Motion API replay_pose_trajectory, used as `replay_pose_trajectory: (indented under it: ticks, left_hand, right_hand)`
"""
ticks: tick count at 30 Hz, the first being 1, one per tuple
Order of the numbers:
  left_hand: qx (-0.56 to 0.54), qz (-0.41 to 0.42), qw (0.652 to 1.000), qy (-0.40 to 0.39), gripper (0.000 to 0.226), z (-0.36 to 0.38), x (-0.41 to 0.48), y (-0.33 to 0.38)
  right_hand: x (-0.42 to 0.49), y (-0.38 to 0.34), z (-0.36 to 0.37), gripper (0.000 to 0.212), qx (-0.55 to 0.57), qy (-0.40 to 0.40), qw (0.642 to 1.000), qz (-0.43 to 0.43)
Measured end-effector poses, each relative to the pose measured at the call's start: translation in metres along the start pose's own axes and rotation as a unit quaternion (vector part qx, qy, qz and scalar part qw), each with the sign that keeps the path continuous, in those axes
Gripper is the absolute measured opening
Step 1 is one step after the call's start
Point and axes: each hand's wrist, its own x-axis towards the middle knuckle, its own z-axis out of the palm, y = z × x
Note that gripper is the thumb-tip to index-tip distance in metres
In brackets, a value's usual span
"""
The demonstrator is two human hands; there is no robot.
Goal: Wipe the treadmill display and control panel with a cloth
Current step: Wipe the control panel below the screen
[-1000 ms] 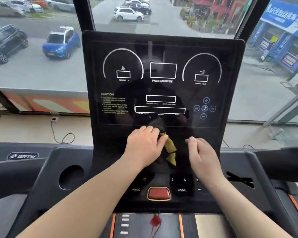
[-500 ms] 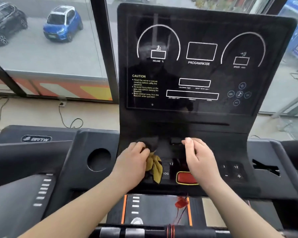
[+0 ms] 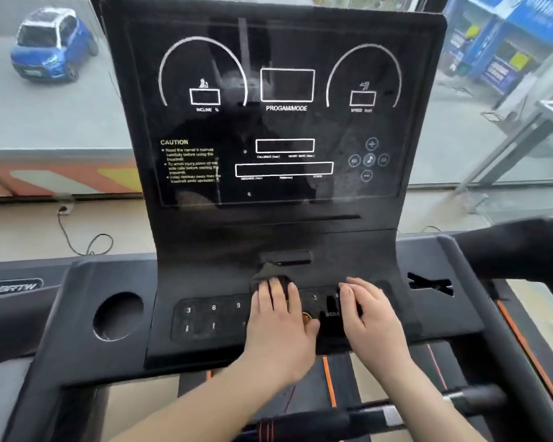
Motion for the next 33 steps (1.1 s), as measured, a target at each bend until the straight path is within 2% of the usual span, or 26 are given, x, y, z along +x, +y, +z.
replay_pose_trajectory:
  ticks: [4,7,12,16,22,24,27,29,33]
  left_hand:
    - [-0.011,0.061,0.998,-0.028,0.077,0.006,0.024,0.061]
    - [-0.033,0.068,0.996,-0.038,0.081,0.016,0.045,0.098]
    - [-0.016,0.114,0.993,-0.026,0.078,0.007,0.09,0.144]
    - [-0.004,0.152,0.988,-0.002,0.076,0.013,0.095,0.163]
    - [0.03,0.283,0.959,0.001,0.066,0.036,0.037,0.15]
    - [0.047,0.278,0.959,0.006,0.064,0.036,0.027,0.138]
    - [0.009,0.212,0.977,0.008,0.062,0.023,0.031,0.115]
    - [-0.027,0.156,0.987,0.019,0.06,0.01,0.035,0.087]
    - [-0.061,0.115,0.99,0.05,0.058,0.008,0.008,0.021]
  right_hand:
    - [0.008,0.034,-0.028,0.032,0.019,0.011,1.0,0.015]
    - [0.014,0.061,-0.052,0.035,0.033,0.025,0.999,0.029]
    - [0.016,0.1,-0.083,0.036,0.048,0.023,0.997,0.052]
    - [0.011,0.116,-0.091,0.029,0.057,0.032,0.995,0.07]
    - [-0.001,0.116,-0.085,0.022,0.081,0.052,0.994,0.06]
    - [-0.003,0.109,-0.077,0.029,0.062,0.064,0.995,0.034]
    - [0.0,0.086,-0.06,0.049,0.04,0.067,0.997,0.011]
    - [0.003,0.063,-0.046,0.045,0.046,0.055,0.997,-0.002]
    - [0.011,0.017,-0.013,0.04,0.053,0.008,0.998,-0.036]
